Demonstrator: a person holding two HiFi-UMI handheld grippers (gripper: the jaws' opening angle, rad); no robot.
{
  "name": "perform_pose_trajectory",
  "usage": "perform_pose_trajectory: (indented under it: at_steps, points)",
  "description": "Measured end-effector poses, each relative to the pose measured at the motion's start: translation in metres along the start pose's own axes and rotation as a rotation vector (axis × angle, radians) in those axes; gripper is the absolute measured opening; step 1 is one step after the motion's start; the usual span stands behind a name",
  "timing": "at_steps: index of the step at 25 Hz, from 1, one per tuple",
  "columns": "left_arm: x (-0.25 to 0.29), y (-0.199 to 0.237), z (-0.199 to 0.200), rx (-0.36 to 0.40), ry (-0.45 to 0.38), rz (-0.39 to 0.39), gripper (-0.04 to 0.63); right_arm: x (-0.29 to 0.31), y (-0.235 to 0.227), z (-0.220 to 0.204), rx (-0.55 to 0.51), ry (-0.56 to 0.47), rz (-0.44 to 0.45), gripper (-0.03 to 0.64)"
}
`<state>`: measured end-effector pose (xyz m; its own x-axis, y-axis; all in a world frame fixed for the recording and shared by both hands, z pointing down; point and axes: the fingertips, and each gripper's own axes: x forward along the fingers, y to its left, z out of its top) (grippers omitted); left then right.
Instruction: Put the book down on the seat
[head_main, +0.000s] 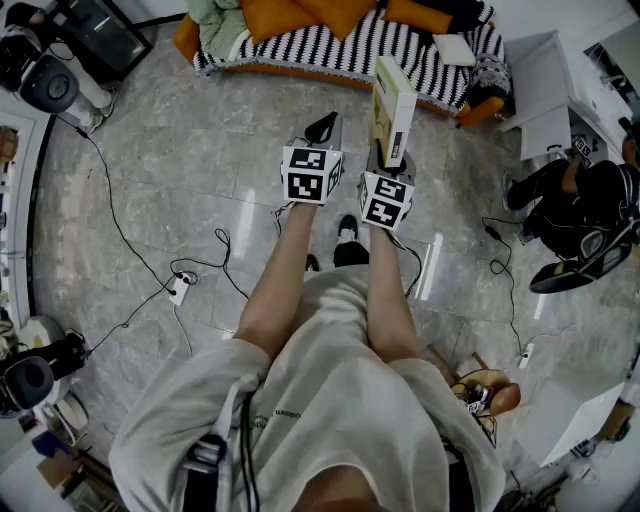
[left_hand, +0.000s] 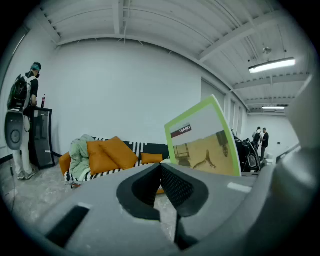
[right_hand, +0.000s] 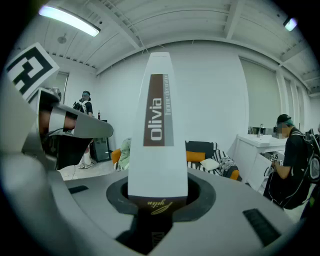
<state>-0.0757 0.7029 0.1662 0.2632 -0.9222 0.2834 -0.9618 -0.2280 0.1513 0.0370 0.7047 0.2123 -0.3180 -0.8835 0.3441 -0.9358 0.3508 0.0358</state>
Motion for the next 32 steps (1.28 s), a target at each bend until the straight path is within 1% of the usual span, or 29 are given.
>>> perform_pose_trajectory:
  at_steps: [3,6,13,15,19,22,25,27,32]
  points:
    - [0.022,-0.002,0.006,-0.002,0.008,0.005,0.008,0.022,-0.015,0.012,-0.009,-0.007,0.007,0.123]
    - [0.044,-0.007,0.017,0.006,0.01,0.004,0.008,0.043,-0.031,0.021,0.009,-0.001,0.008,0.123]
    - [0.077,-0.011,0.021,0.032,0.04,0.012,0.008,0.076,-0.048,0.024,0.047,0.001,0.039,0.124]
    - [0.086,-0.018,0.017,0.024,0.052,0.008,0.008,0.079,-0.06,0.022,0.078,-0.002,0.036,0.123]
    - [0.107,-0.03,0.007,-0.008,0.048,0.009,0.008,0.084,-0.084,0.017,0.057,-0.001,0.034,0.123]
    - [0.121,-0.04,-0.006,-0.01,0.077,0.005,0.008,0.085,-0.104,0.005,0.07,0.014,0.017,0.123]
    - [0.135,-0.051,0.0,0.01,0.069,-0.012,0.008,0.085,-0.132,-0.001,0.098,0.014,-0.018,0.123]
    - [0.14,-0.054,0.004,0.003,0.056,-0.017,0.008,0.085,-0.144,-0.003,0.116,0.011,-0.037,0.124]
    - [0.149,-0.06,0.003,0.002,0.059,-0.031,0.008,0.092,-0.154,0.002,0.118,0.001,-0.038,0.124]
